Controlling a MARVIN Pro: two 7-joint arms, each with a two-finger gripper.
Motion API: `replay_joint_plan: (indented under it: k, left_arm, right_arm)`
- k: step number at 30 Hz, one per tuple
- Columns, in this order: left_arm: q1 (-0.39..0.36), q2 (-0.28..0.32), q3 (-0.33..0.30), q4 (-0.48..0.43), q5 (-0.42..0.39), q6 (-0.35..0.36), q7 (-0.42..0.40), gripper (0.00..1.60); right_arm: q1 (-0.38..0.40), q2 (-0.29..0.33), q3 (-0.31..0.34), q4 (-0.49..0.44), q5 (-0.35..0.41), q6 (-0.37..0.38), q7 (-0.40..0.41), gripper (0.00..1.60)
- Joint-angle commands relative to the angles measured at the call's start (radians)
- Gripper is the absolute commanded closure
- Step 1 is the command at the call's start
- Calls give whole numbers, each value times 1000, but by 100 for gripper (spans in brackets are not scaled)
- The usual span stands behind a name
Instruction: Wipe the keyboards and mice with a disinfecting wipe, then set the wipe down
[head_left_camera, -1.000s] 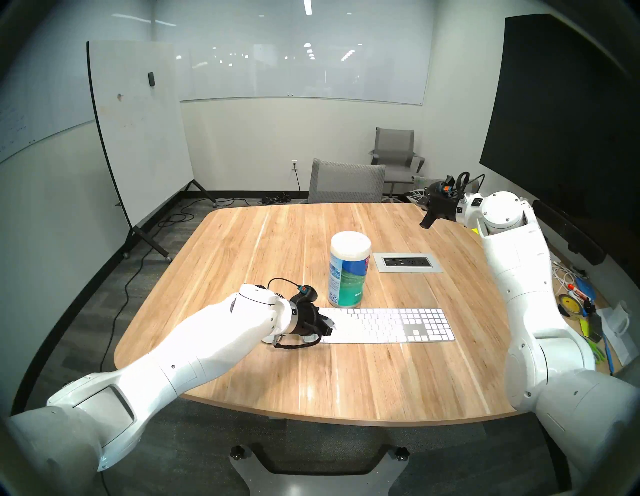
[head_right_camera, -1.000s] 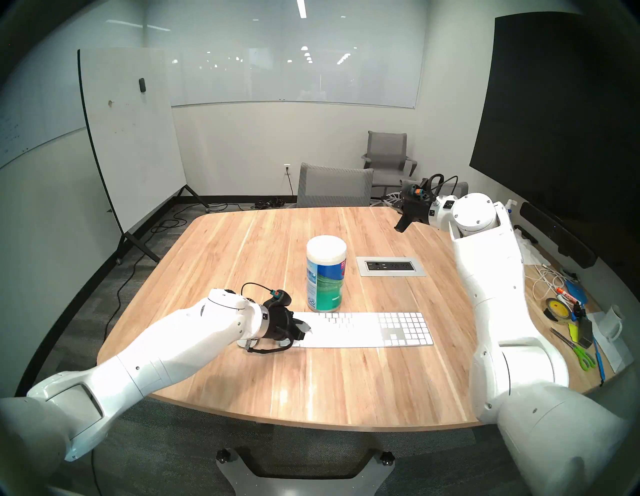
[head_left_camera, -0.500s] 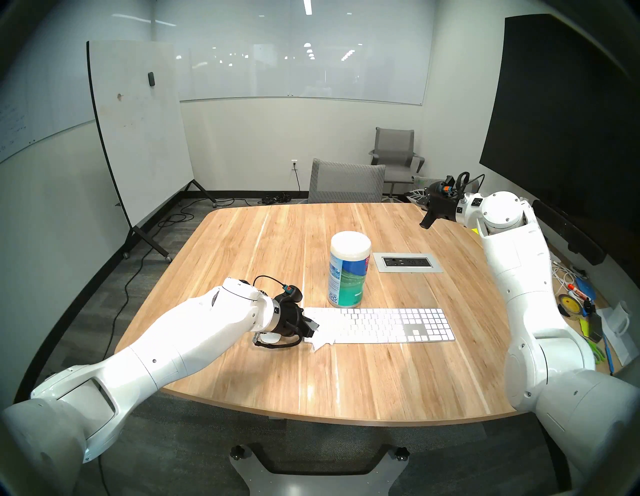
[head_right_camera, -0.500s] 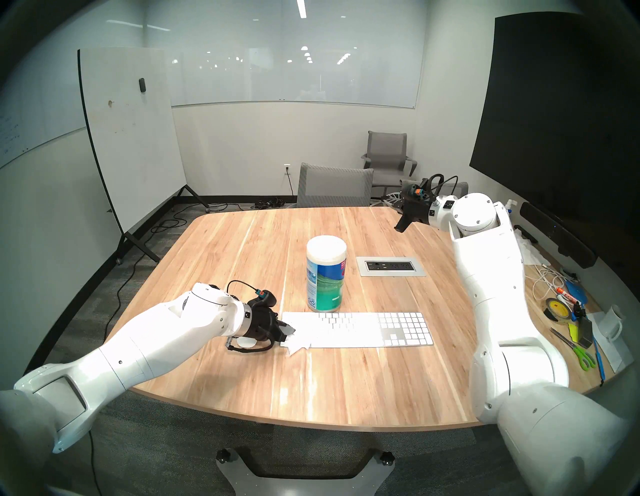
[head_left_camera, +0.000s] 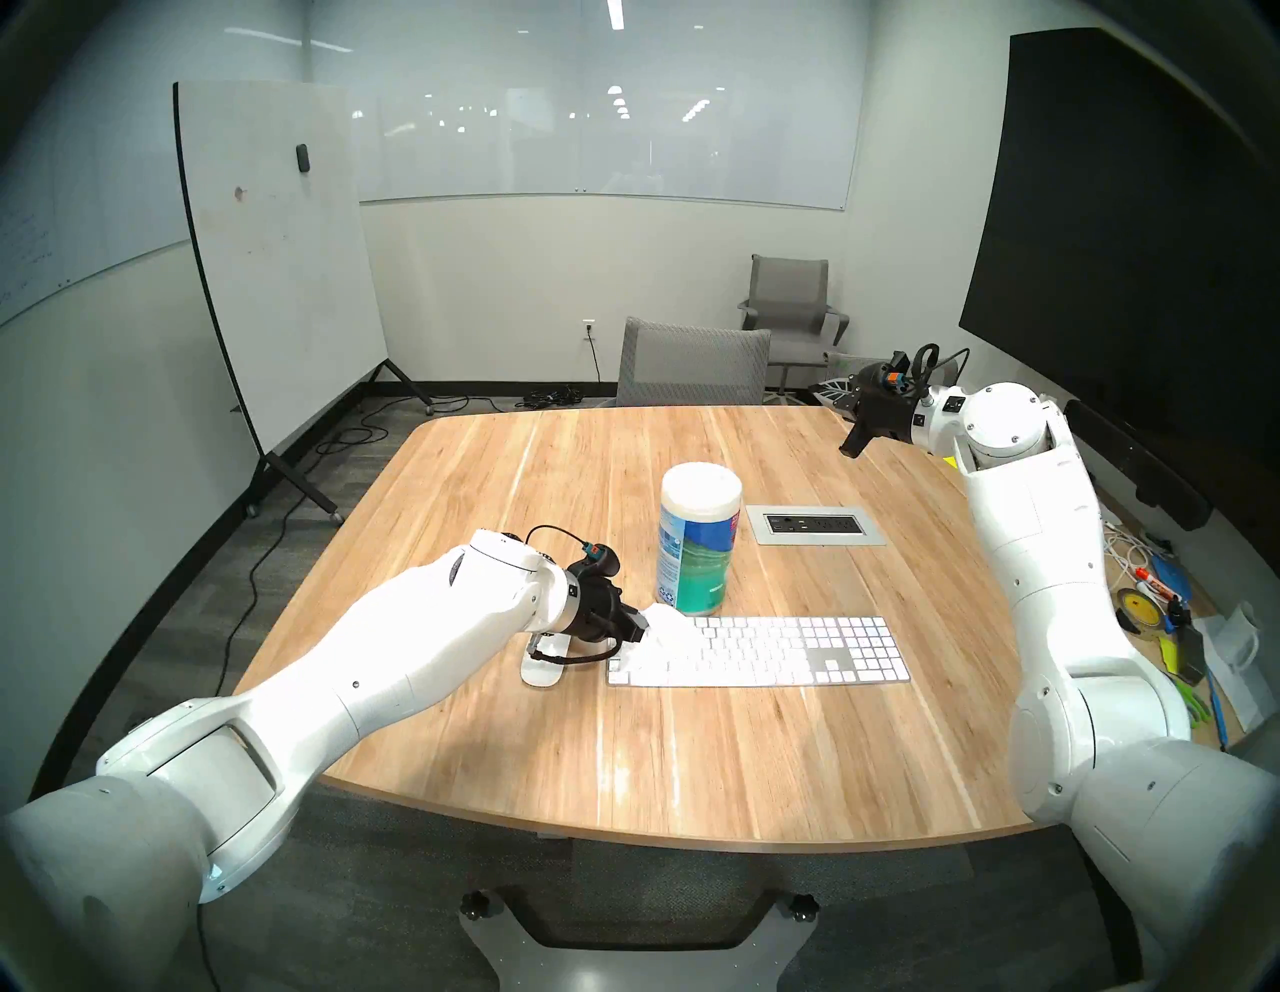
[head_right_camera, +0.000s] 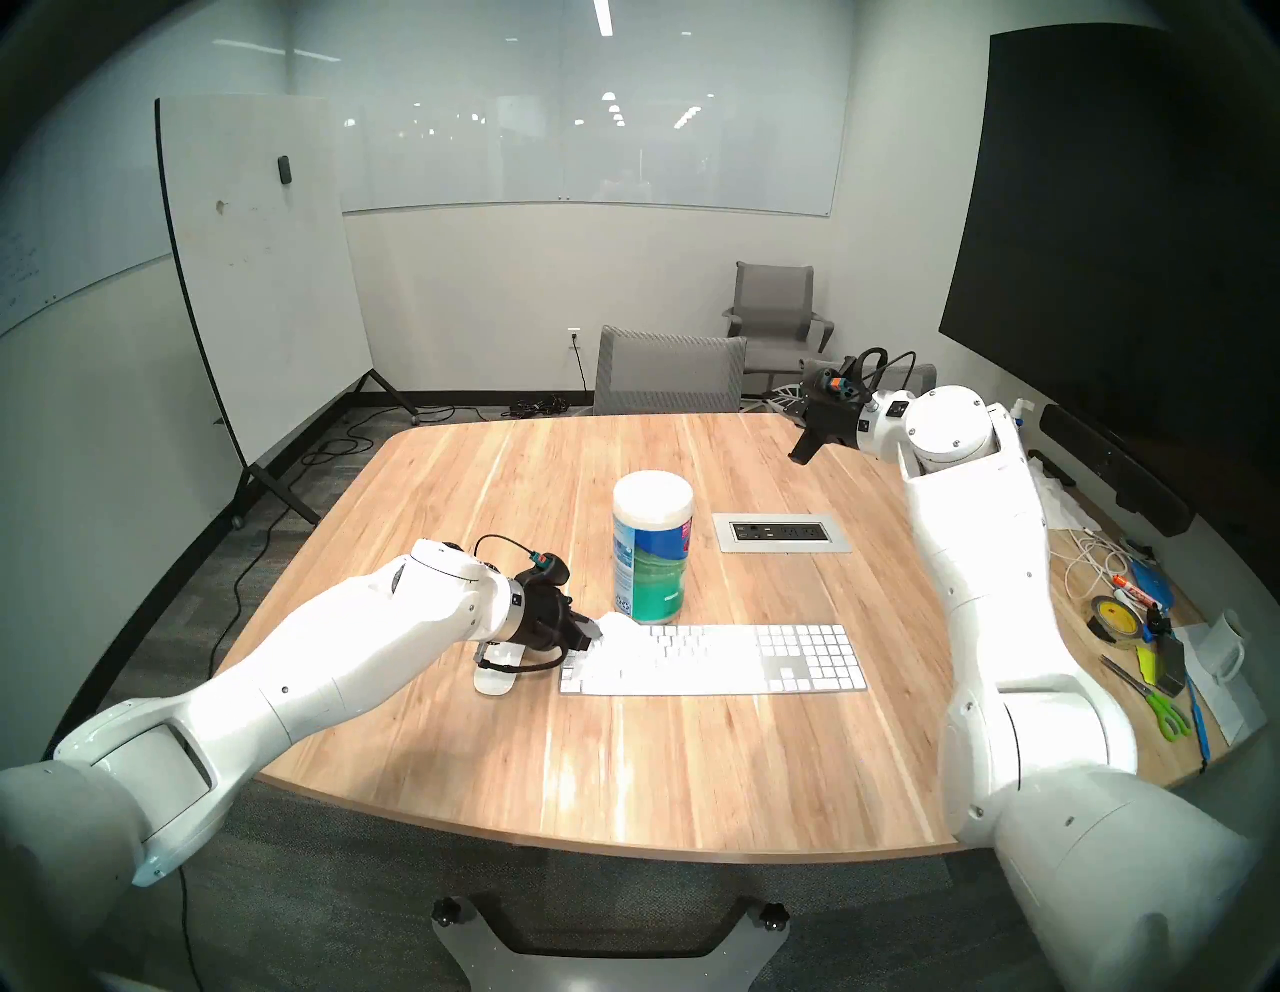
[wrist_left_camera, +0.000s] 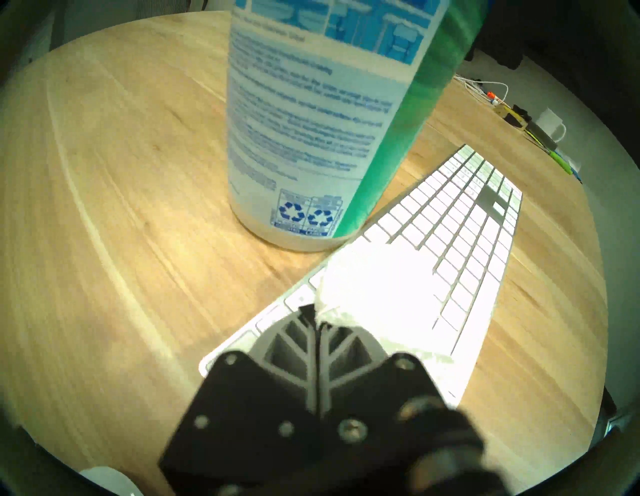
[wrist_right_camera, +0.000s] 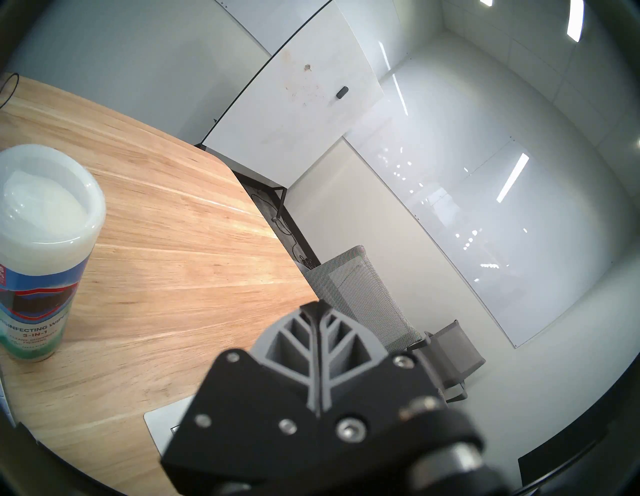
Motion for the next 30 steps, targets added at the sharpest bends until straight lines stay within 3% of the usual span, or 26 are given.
replay_joint_plan:
  k: [1,13,15,21,22,25,30]
  left_arm:
    - [-105,-106,-1,-104,-22,11,4,160]
    - [-213,-229,94,-219,-66,84,59,160]
    - [-231,-247,102,-204,-83,107,83,160]
    - [-288,-318,45,-110,-128,204,138,160]
    - [-305,-349,24,-66,-143,254,158,160]
    - [-308,-344,19,-65,-149,263,161,160]
    - [-317,-389,17,-6,-192,321,198,160]
  right_arm:
    - [23,-2,2,-15,3,-2,-3,160]
    - [23,-2,3,-14,3,-3,-3,160]
    - [24,-2,3,-14,3,-3,-3,160]
    - [26,-2,3,-15,3,-2,-3,160]
    - [26,-2,3,-15,3,-2,-3,160]
    - [26,-2,3,-15,3,-2,-3,160]
    - [27,-3,3,-16,3,0,-2,160]
